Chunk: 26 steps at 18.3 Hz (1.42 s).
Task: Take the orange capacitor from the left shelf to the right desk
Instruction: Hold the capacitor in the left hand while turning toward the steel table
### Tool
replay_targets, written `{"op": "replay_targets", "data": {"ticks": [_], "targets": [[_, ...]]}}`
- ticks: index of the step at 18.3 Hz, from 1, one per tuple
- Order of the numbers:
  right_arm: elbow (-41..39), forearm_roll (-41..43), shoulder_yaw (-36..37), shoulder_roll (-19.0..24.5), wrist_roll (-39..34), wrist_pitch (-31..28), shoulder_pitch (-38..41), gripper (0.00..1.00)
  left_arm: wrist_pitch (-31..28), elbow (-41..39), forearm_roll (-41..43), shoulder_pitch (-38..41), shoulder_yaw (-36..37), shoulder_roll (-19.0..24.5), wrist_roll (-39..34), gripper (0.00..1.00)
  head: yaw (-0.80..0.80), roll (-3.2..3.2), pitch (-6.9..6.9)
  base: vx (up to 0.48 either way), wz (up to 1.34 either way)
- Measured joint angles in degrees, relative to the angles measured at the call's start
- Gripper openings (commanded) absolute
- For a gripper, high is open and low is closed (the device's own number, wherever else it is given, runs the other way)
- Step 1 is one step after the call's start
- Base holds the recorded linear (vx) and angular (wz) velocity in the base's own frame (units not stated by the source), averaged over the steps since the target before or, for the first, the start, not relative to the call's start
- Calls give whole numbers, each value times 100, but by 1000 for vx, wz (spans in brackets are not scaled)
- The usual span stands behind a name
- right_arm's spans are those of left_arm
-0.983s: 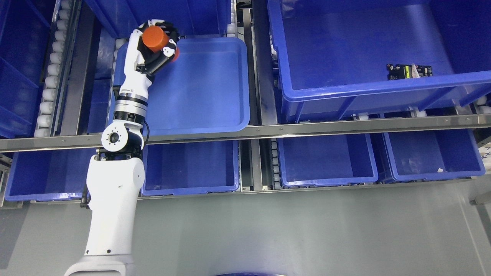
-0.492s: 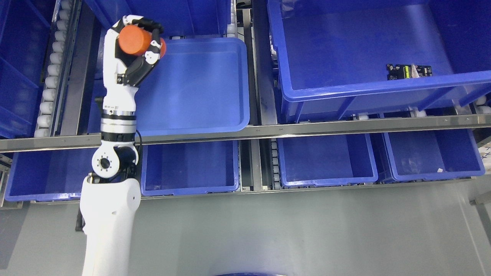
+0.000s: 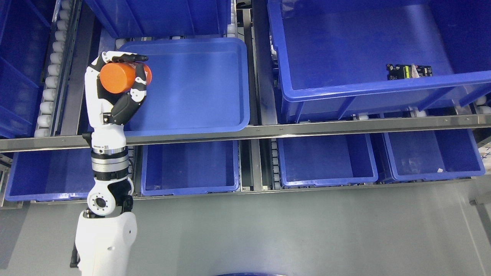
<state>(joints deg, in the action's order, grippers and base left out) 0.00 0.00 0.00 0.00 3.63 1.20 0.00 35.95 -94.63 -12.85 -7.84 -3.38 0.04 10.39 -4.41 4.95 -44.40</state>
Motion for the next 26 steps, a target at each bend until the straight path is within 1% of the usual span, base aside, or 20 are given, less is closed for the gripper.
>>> {"op": "replay_targets", "data": {"ticks": [12,21,26], "targets": [[0,0,0,0,0,0,-2,100,34,-282,-6,181,19,-4,15,2,0,0,0,-17,0],[0,0,0,0,0,0,-1,100,-32,-352,-5,151,25,-4,20,2,0,0,0,-234,84],[0,0,0,0,0,0,0,100,-34,-369,-5,156,7,-4,20,2,0,0,0,-209,-219]]}}
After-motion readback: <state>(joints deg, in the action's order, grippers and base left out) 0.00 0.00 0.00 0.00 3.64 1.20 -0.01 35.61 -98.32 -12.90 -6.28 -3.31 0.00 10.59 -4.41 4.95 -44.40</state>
